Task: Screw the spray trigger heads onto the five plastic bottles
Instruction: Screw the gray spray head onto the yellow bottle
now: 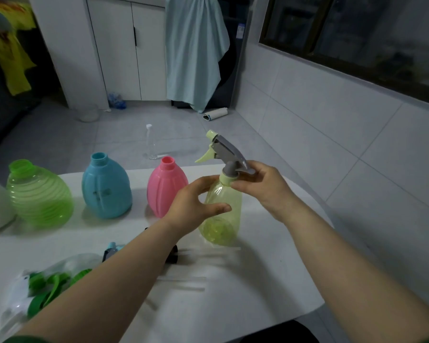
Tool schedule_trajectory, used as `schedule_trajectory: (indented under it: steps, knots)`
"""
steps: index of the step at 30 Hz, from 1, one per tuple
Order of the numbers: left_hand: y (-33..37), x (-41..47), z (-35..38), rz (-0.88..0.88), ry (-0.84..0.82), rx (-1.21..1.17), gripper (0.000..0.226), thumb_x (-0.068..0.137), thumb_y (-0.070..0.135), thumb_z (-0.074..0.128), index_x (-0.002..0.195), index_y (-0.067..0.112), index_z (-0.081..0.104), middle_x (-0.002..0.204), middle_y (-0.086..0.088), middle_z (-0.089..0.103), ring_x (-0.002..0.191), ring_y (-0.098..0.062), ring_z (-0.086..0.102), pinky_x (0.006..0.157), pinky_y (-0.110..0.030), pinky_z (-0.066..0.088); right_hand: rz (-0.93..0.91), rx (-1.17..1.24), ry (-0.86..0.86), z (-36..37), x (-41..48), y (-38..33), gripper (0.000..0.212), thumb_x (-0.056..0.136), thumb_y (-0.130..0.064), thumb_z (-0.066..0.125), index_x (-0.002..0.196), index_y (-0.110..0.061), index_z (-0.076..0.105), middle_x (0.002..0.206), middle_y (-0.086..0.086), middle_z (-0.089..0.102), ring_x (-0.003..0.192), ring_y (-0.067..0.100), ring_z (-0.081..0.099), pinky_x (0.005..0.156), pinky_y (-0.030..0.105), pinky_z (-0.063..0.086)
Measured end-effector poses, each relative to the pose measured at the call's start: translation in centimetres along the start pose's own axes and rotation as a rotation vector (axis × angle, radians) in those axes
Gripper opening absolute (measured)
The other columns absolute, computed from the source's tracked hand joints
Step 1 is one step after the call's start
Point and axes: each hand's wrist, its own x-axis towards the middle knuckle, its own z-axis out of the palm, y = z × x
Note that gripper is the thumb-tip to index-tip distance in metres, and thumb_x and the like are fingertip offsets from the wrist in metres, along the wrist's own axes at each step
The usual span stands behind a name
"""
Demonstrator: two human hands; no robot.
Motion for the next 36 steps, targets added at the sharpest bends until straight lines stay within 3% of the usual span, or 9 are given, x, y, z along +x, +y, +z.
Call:
schedule_trajectory:
  steps: [3,6,10,14,19,23,27,33,36]
  knots:
    - [0.0,0.0,0.1,0.015,0.006,0.009,0.067,0.059,0.024,0.078,0.120,0.019,0.049,0.101,0.019,0.051,0.100,0.002,0.047,0.075,0.004,0.035,-0.048,0.004,0.087,1.1,0.0,0.4,0.033,0.069,0.005,0.065,0.080,-0.025,0.056,0.083,-0.006,0.061,0.077,-0.004,0.062,0.069,0.008,0.046]
    - [0.0,0.1,0.3,0.024,0.010,0.014,0.069,0.059,0.024,0.078,0.121,0.016,0.048,0.110,0.011,0.054,0.106,-0.003,0.048,0.089,-0.014,0.036,-0.080,-0.149,0.146,2.2,0.0,0.5,0.033,0.071,-0.004,0.067,0.073,-0.030,0.047,0.096,0.004,0.055,0.089,0.011,0.054,0.082,0.016,0.043]
    - [-0.1,0.1,0.2,0.024,0.000,0.009,0.068,0.059,0.023,0.078,0.120,0.018,0.049,0.102,0.023,0.052,0.098,0.006,0.047,0.077,0.006,0.033,-0.053,-0.079,-0.032,1.5,-0.2,-0.1,0.027,0.076,-0.005,0.061,0.076,-0.029,0.051,0.086,-0.008,0.054,0.077,-0.008,0.054,0.069,0.002,0.040]
    - [-0.2,0.2,0.2,0.010,-0.001,0.002,0.067,0.058,0.022,0.078,0.119,0.019,0.050,0.095,0.029,0.049,0.099,0.003,0.048,0.083,-0.006,0.032,-0.043,-0.029,-0.062,0.0,0.1,-0.6,0.030,0.072,-0.001,0.065,0.082,-0.029,0.060,0.089,-0.009,0.065,0.079,-0.008,0.062,0.074,0.008,0.048]
    - [-0.3,0.2,0.4,0.030,0.018,0.006,0.062,0.059,0.022,0.078,0.115,0.023,0.052,0.094,0.030,0.050,0.094,0.010,0.048,0.083,-0.006,0.032,-0.097,-0.220,0.195,1.5,0.1,0.1,0.033,0.065,-0.017,0.074,0.073,-0.031,0.046,0.080,-0.015,0.057,0.080,-0.001,0.056,0.071,0.005,0.044]
    - [-0.3,0.4,0.3,0.025,0.016,0.000,0.058,0.057,0.022,0.079,0.104,0.036,0.049,0.092,0.031,0.050,0.091,0.015,0.047,0.082,-0.004,0.033,-0.006,-0.148,0.056,0.9,-0.2,0.0,0.036,0.070,-0.016,0.070,0.091,-0.033,0.046,0.094,-0.016,0.056,0.098,0.004,0.055,0.085,0.011,0.042]
    - [-0.4,0.3,0.4,0.024,0.022,0.007,0.062,0.057,0.022,0.079,0.112,0.024,0.052,0.093,0.030,0.051,0.093,0.006,0.050,0.087,-0.014,0.034,-0.005,-0.045,-0.028,0.3,-0.3,-0.3,0.031,0.074,-0.004,0.064,0.096,-0.025,0.055,0.091,-0.014,0.060,0.081,-0.010,0.059,0.074,0.004,0.045]
    - [-0.3,0.1,0.4,0.031,0.015,0.034,0.068,0.058,0.027,0.077,0.119,0.017,0.049,0.105,0.016,0.053,0.103,-0.002,0.048,0.092,-0.019,0.033,-0.075,-0.223,0.236,2.0,-0.4,0.1,0.026,0.068,-0.012,0.072,0.085,-0.019,0.054,0.084,-0.006,0.060,0.082,0.007,0.057,0.073,0.006,0.043]
    - [0.2,0.0,0.4,0.018,0.004,0.032,0.065,0.060,0.022,0.077,0.118,0.016,0.049,0.106,0.013,0.053,0.104,-0.004,0.048,0.090,-0.017,0.034,-0.047,-0.271,0.199,1.8,-0.4,-0.4,0.026,0.069,-0.015,0.071,0.091,-0.017,0.057,0.089,-0.003,0.062,0.088,0.011,0.059,0.076,0.013,0.045]
